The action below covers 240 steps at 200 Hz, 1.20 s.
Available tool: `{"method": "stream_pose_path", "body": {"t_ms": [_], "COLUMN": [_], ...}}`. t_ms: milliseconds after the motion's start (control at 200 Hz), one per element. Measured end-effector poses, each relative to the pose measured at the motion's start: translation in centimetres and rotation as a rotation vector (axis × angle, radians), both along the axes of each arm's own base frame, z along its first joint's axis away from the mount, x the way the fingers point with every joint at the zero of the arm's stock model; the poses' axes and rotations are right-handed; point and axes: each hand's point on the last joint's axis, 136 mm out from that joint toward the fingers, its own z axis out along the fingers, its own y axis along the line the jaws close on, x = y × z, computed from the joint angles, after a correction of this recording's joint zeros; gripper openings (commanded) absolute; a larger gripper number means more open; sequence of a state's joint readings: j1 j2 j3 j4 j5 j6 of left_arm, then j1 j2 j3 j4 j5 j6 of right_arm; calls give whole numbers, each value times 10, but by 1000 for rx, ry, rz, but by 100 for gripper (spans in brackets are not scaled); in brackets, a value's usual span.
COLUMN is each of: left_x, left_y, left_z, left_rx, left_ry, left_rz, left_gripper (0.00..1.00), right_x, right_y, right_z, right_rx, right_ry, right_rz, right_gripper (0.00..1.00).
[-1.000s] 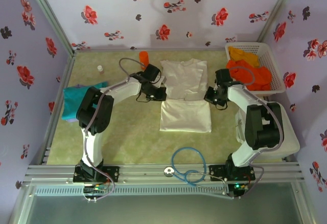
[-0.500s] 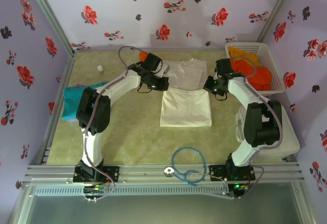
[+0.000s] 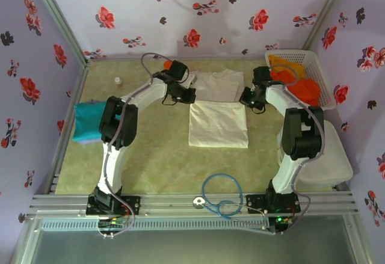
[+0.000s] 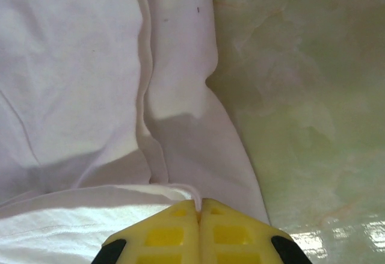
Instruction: Fold and stack the t-shirts
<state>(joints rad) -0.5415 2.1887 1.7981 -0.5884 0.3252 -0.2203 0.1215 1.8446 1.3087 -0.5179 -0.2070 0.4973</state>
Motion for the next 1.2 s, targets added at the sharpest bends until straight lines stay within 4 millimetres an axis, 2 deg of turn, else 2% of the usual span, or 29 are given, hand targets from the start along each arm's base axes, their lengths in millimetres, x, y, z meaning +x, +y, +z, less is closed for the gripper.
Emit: {"method": "stream_pose_path", "body": {"t_ms": [90,135,210,275,375,480,550,660,815,1000,1105,1200], "left_x": [5,7,10,13,14,12,-1,-32,-79,-131,-151,-159], "left_y": [-1,-2,-4,-5,1,13,26,45,57,55,45,32], "left_z": [-4,-6,-5,-5,-7,-10,-13,-8,-4,-32,-45,-45], "left_rx": [4,4,1,0,7,24,40,41,-41,-124,-144,-172], "left_ry": [-5,-8,-15,-22,-13,3,28,79,161,296,348,365], "left_rz": [-8,-11,-16,-22,-14,6,24,65,128,202,213,209], "left_gripper": [12,22,38,45,46,47,48,49,52,54,54,54], "right_x": [2,4,4,4,5,-1,-14,-48,-105,-155,-170,-176], "right_y": [-1,-2,-3,-4,-4,-7,-8,-8,-6,-7,-7,-4], "right_z": [-7,-10,-15,-16,-15,-9,-2,5,-5,-24,-29,-33], "right_rx": [-2,-3,-3,-5,-9,-17,-17,6,53,74,76,93], "right_ry": [14,18,28,32,29,24,24,37,102,191,209,217], "right_rz": [-3,-5,-10,-10,-8,-14,-15,-13,-18,-30,-33,-36], "right_gripper": [0,6,39,67,81,82,82,81,78,73,70,68]}}
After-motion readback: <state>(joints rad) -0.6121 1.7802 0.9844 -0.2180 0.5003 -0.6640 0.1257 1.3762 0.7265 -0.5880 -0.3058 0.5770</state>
